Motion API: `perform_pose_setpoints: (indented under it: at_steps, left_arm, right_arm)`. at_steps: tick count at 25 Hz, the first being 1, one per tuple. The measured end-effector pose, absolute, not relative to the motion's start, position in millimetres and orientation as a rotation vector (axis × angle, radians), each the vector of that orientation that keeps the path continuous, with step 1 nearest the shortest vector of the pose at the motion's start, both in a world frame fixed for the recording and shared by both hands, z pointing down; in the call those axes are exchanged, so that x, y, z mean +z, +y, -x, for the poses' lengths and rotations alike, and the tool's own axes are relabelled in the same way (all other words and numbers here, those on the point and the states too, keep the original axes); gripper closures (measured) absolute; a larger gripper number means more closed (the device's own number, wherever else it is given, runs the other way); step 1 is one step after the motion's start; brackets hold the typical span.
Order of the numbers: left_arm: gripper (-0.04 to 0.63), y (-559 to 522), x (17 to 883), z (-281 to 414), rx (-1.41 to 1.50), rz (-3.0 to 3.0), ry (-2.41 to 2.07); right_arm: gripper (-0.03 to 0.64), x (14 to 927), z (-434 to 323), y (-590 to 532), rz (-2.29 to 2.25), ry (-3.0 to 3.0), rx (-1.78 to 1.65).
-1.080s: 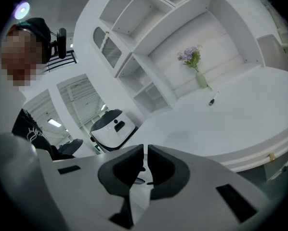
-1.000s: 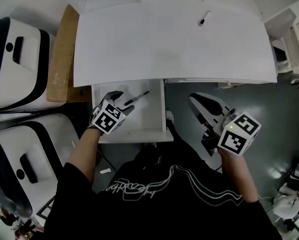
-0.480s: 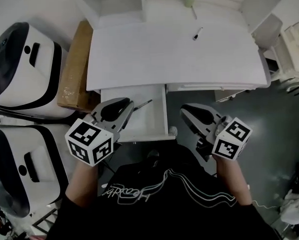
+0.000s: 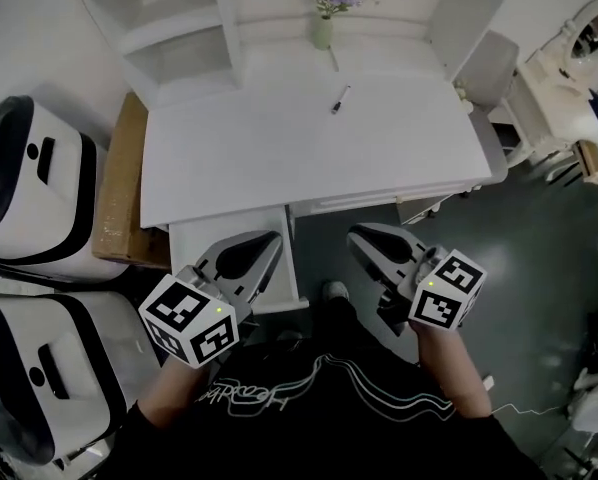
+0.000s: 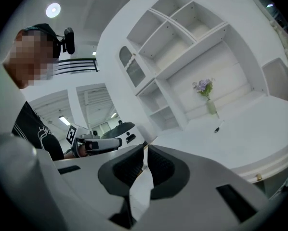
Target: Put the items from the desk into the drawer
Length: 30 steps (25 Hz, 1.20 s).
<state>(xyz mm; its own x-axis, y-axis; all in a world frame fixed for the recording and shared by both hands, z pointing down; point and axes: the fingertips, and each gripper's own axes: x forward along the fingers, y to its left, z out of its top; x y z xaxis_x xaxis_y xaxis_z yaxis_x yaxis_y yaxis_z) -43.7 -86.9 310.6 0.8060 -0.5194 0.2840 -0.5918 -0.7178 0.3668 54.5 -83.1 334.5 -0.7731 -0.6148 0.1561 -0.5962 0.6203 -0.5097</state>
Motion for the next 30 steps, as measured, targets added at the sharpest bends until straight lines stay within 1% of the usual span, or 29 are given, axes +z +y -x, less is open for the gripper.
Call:
perform_pose_setpoints:
  at_steps: [7, 12, 13, 14, 16, 21, 25, 30]
  left_arm:
    - [0.574, -148, 306, -58, 0.120, -2.530, -0.820]
    - [0.569, -201, 312, -123, 0.167, -2.556, -0.900]
    - [0.558, -212, 314, -133, 0.175, -2.553, -0.919]
    - [0.527, -224, 317, -142, 0.181, -2.554, -0.939]
    - [0.440, -249, 326, -158, 0.202, -2.568, -0.982]
    - [0.354, -306, 366, -188, 0.402, -2.601, -1.051]
    - [0.325, -352, 396, -201, 0.544, -2.602, -1.104]
    - [0.328, -417, 454, -197, 0.754, -2.537, -1.202]
  right_arm:
    - [0.561, 343, -162, -129, 1.125, 2.722, -0.885]
    - [0.561, 353, -217, -172, 1.104, 2.732, -0.903]
    - [0.561, 353, -226, -180, 1.095, 2.739, -0.900]
    - [0.561, 354, -234, -187, 1.087, 2.745, -0.896]
    - [0.561, 358, -249, -202, 1.072, 2.750, -0.898]
    - [0.561, 379, -276, -232, 1.061, 2.743, -0.954]
    - [0.561, 398, -293, -254, 1.068, 2.746, -0.999]
    - [0.561, 421, -313, -273, 1.095, 2.739, -1.056]
